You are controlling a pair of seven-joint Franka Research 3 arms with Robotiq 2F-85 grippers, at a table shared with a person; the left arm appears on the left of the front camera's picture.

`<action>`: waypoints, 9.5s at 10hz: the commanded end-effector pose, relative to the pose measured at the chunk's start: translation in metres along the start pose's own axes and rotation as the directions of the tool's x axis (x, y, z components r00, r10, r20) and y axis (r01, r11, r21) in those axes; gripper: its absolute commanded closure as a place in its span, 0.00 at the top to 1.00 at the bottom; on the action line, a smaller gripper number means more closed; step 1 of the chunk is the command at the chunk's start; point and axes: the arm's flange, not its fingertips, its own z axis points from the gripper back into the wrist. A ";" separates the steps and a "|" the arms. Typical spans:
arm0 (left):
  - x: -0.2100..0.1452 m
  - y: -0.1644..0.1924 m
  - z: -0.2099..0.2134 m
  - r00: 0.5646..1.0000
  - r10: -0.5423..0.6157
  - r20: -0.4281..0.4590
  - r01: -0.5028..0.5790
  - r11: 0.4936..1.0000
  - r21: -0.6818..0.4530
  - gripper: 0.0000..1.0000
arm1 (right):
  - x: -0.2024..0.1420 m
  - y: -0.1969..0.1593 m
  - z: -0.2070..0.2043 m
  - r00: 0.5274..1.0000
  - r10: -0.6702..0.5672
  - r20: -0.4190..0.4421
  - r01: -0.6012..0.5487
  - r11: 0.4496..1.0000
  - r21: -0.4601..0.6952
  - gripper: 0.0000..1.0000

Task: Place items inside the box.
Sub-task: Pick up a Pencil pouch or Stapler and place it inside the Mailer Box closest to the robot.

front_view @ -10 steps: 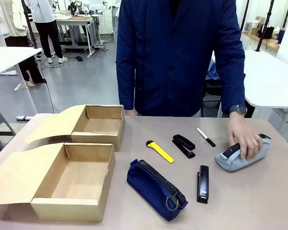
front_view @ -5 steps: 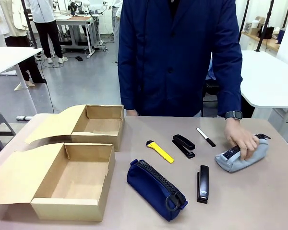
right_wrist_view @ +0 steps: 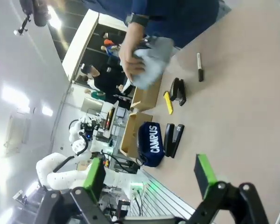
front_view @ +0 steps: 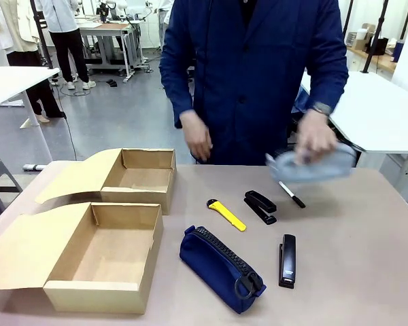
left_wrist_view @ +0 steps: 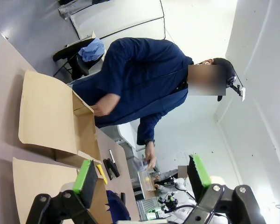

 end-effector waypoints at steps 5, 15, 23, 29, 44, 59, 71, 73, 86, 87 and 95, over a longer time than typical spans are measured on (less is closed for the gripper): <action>0.001 0.000 -0.001 1.000 -0.024 0.016 0.024 0.999 -0.026 1.00 | -0.011 0.130 -0.208 0.967 -0.079 -0.242 -0.037 0.897 -0.440 1.00; 0.001 0.000 -0.001 1.000 -0.024 0.016 0.024 0.999 -0.026 1.00 | -0.149 0.181 -0.480 0.771 -0.039 -0.636 -0.471 0.637 -0.610 1.00; 0.001 0.000 -0.001 1.000 -0.024 0.016 0.024 0.999 -0.026 1.00 | -0.174 0.248 -0.578 0.749 -0.340 -0.569 -0.452 0.368 -0.813 1.00; 0.001 0.000 -0.001 1.000 -0.024 0.016 0.024 0.999 -0.026 1.00 | -0.170 0.231 -0.585 0.812 -0.327 -0.483 -0.362 0.368 -0.857 1.00; 0.001 0.000 -0.001 1.000 -0.024 0.016 0.024 0.999 -0.026 1.00 | -0.206 0.136 -0.641 0.315 -0.092 -0.945 -0.828 0.461 -0.320 1.00; 0.001 0.000 -0.001 1.000 -0.024 0.016 0.024 0.999 -0.026 1.00 | -0.215 0.142 -0.635 0.337 -0.116 -0.934 -0.826 0.441 -0.352 0.00; 0.001 0.000 -0.001 1.000 -0.024 0.016 0.024 0.999 -0.026 1.00 | -0.219 0.271 -0.484 0.795 -0.413 -0.445 -0.048 0.688 -0.724 0.00; 0.001 0.000 -0.001 1.000 -0.024 0.016 0.024 0.999 -0.026 1.00 | -0.220 0.266 -0.502 0.798 -0.474 -0.372 0.049 0.667 -0.744 0.07; 0.001 0.000 -0.001 1.000 -0.024 0.016 0.024 0.999 -0.026 1.00 | -0.226 0.252 -0.754 0.798 -0.312 -0.515 -0.161 0.715 -0.681 0.07; 0.001 0.000 -0.001 1.000 -0.024 0.016 0.024 0.999 -0.026 1.00 | -0.224 0.242 -0.756 0.790 -0.347 -0.506 -0.144 0.697 -0.703 0.07; 0.001 0.000 -0.001 1.000 -0.024 0.016 0.024 0.999 -0.026 1.00 | -0.237 0.206 -0.761 0.753 -0.414 -0.511 -0.193 0.604 -0.773 0.07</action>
